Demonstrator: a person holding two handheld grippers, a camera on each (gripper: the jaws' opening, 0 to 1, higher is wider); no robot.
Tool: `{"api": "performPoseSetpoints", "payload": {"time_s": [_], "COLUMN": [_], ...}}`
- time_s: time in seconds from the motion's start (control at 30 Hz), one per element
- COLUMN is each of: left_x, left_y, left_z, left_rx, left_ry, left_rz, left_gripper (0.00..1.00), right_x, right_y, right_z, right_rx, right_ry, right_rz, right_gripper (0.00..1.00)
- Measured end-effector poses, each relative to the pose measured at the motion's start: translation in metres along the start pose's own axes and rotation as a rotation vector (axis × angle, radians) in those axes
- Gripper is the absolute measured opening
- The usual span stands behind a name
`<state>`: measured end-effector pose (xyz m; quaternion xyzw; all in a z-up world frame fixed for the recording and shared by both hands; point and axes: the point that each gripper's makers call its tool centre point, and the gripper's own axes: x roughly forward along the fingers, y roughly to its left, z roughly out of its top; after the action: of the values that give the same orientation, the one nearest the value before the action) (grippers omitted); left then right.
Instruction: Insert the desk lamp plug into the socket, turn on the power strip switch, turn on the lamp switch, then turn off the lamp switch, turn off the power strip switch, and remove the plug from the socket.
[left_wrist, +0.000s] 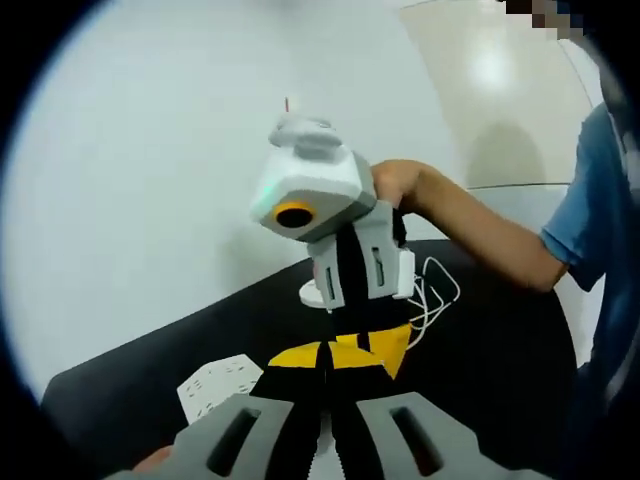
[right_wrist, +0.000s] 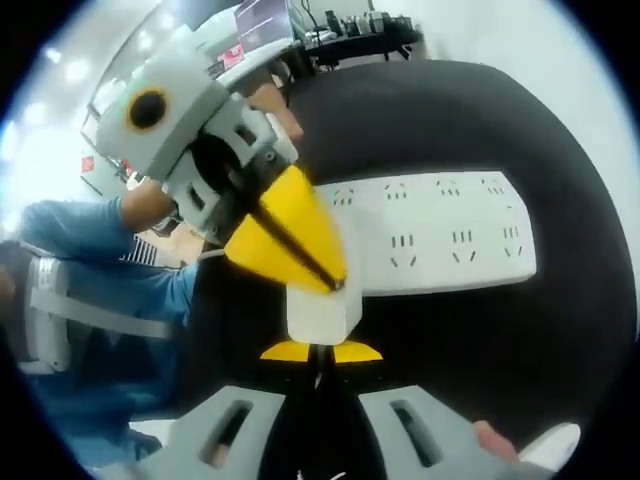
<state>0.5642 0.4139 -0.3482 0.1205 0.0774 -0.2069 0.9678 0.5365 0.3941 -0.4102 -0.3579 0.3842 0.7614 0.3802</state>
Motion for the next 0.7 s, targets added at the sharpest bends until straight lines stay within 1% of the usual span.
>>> {"api": "performPoseSetpoints", "payload": {"time_s": [0.07, 0.13, 0.23, 0.3, 0.37, 0.5, 0.57, 0.6, 0.63, 0.7], "left_x": [0.000, -0.003, -0.007, -0.007, -0.006, -0.004, 0.000, 0.002, 0.004, 0.004], "left_y": [0.001, 0.004, 0.010, 0.011, 0.011, 0.012, 0.009, 0.007, 0.006, 0.007], "left_z": [0.000, 0.000, 0.000, 0.000, 0.000, -0.001, -0.002, -0.003, -0.003, -0.004], "left_rx": [0.000, -0.018, -0.075, -0.086, -0.082, -0.074, -0.041, -0.014, -0.002, -0.006], "left_ry": [0.003, -0.006, -0.036, -0.049, -0.055, -0.058, -0.039, -0.027, -0.018, -0.014], "left_rz": [-0.004, -0.006, -0.008, -0.012, -0.016, -0.022, -0.030, -0.039, -0.036, -0.039], "left_gripper": [0.00, 0.00, 0.00, 0.00, 0.00, 0.00, 0.00, 0.00, 0.00, 0.00], "right_x": [-0.001, -0.003, -0.009, -0.009, -0.008, -0.008, -0.004, -0.002, 0.000, -0.002], "right_y": [0.000, 0.001, 0.001, 0.001, -0.002, -0.005, -0.006, -0.006, -0.008, -0.014], "right_z": [0.000, 0.003, 0.011, 0.012, 0.011, 0.010, 0.007, 0.002, 0.001, 0.004], "right_rx": [-0.002, -0.011, -0.027, -0.033, -0.030, -0.006, 0.009, 0.020, 0.012, 0.015], "right_ry": [0.001, -0.008, -0.040, -0.044, -0.040, -0.054, -0.039, -0.018, -0.006, -0.011], "right_rz": [0.000, -0.007, -0.026, -0.028, -0.027, 0.000, 0.013, 0.021, 0.020, 0.024], "right_gripper": [0.07, 0.07, 0.07, 0.07, 0.07, 0.07, 0.07, 0.07, 0.07, 0.07]}}
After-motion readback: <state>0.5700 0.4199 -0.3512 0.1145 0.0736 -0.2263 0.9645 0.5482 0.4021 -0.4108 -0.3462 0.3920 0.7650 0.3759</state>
